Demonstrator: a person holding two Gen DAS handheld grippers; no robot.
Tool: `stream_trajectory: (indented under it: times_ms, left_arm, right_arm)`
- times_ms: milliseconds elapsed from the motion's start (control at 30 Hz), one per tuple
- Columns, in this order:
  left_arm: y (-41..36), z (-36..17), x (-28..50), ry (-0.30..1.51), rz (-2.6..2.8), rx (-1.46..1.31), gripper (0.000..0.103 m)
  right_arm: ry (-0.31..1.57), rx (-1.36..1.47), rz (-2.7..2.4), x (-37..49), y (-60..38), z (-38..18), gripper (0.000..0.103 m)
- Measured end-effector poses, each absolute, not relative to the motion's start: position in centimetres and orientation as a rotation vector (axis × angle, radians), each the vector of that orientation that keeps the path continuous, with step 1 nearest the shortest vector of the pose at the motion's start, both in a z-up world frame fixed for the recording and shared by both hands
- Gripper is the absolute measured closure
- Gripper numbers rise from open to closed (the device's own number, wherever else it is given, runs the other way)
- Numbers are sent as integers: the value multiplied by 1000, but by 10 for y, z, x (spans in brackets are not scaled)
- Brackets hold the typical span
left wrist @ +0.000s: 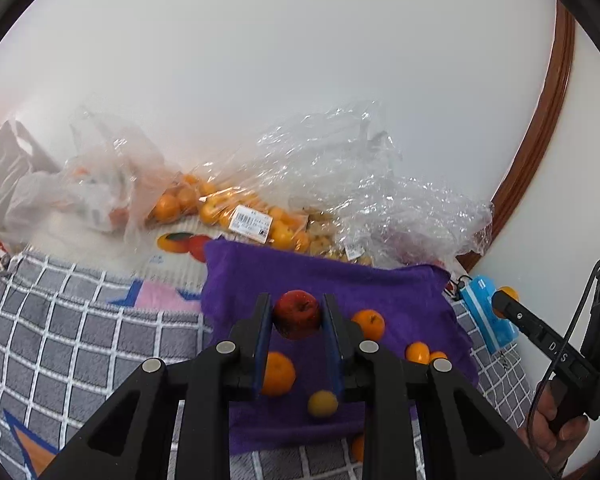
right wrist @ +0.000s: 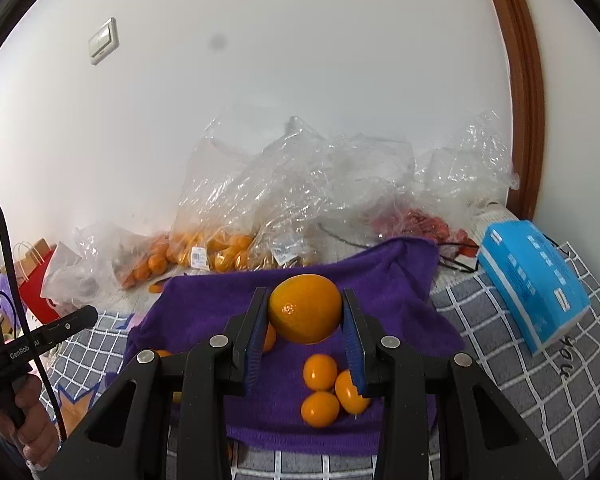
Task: Organize fruits
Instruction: 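Carry the held orange and red fruit over the purple towel with both tools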
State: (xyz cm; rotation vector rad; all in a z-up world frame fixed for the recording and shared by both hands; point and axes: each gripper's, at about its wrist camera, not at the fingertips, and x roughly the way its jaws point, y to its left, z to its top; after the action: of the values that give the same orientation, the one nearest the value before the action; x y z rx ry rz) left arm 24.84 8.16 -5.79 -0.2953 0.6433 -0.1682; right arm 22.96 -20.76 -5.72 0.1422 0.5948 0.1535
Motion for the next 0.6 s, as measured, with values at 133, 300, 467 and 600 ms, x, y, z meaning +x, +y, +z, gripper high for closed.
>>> stream_trajectory:
  times_ms: [133, 300, 467, 600]
  left_arm:
    - [72, -54, 264, 646, -175, -289, 80]
    - [64, -56, 283, 658, -196, -283, 80]
    - [59, -61, 302, 669, -195, -232, 80]
    - [63, -74, 310, 693, -184, -234, 80]
  right_arm:
    - [582, 108, 154, 241, -200, -55, 68]
    - [589, 102, 143, 254, -195, -58, 68]
    - [592, 72, 124, 265, -193, -59, 68]
    - [610, 70, 115, 273, -196, -75, 68]
